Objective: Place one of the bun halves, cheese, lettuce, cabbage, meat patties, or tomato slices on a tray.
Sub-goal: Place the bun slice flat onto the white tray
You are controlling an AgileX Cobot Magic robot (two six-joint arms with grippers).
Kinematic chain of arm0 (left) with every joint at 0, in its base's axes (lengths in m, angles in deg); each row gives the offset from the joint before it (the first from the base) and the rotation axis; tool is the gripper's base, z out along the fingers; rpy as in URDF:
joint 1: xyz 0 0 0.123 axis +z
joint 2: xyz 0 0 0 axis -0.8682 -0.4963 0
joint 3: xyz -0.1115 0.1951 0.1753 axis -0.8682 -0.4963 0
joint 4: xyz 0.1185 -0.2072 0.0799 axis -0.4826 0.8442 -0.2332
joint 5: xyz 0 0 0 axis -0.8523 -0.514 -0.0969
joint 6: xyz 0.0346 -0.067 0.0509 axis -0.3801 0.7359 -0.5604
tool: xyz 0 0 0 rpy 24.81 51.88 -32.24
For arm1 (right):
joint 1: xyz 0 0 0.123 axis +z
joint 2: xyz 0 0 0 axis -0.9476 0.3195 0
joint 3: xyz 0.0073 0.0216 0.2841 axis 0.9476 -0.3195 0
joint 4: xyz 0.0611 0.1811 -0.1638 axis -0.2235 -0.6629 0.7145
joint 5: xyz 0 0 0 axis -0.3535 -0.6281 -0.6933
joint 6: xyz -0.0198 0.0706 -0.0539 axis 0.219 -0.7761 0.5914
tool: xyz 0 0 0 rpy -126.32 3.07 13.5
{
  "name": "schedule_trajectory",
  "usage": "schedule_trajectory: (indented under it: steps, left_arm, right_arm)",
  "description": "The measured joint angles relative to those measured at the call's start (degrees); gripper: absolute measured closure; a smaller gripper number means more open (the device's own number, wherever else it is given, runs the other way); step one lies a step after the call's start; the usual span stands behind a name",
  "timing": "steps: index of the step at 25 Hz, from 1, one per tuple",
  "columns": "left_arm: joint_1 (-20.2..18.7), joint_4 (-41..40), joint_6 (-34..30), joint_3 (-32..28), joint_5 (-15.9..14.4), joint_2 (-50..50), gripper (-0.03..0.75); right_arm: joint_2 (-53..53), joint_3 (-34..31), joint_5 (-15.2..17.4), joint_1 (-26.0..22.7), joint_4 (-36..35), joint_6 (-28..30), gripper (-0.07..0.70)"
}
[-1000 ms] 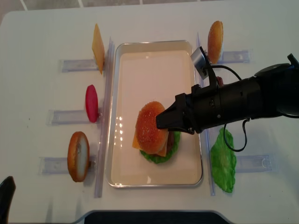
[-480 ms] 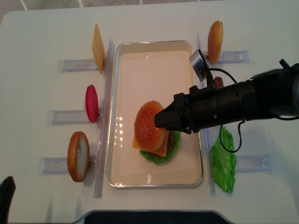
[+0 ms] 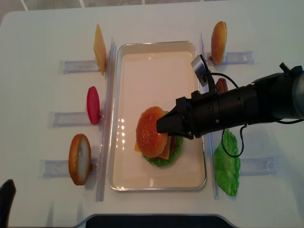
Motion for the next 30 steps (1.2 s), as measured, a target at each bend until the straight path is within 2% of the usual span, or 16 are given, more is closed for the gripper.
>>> schedule_trajectory:
  steps: [7, 11, 14, 18, 23, 30]
  left_arm:
    - [0.00, 0.00, 0.00, 0.00, 0.00, 0.00, 0.073]
    - [0.00, 0.00, 0.00, 0.00, 0.00, 0.00, 0.073]
    - [0.00, 0.00, 0.00, 0.00, 0.00, 0.00, 0.073]
    - [0.00, 0.00, 0.00, 0.00, 0.00, 0.00, 0.073]
    - [0.00, 0.00, 0.00, 0.00, 0.00, 0.00, 0.073]
    - [0.00, 0.00, 0.00, 0.00, 0.00, 0.00, 0.073]
  right_arm:
    - [0.06, 0.00, 0.08, 0.00, 0.00, 1.26, 0.435]
    - [0.06, 0.00, -0.94, 0.00, 0.05, 1.31, 0.435]
    - [0.06, 0.00, -2.02, 0.00, 0.15, 1.31, 0.400]
    - [0.06, 0.00, -4.77, 0.00, 0.59, 1.41, 0.309]
    - [-0.22, 0.00, -6.51, -0.07, 2.77, 1.49, 0.214]
    - [-5.71, 0.00, -13.78, -0.07, 8.94, 1.66, 0.179]
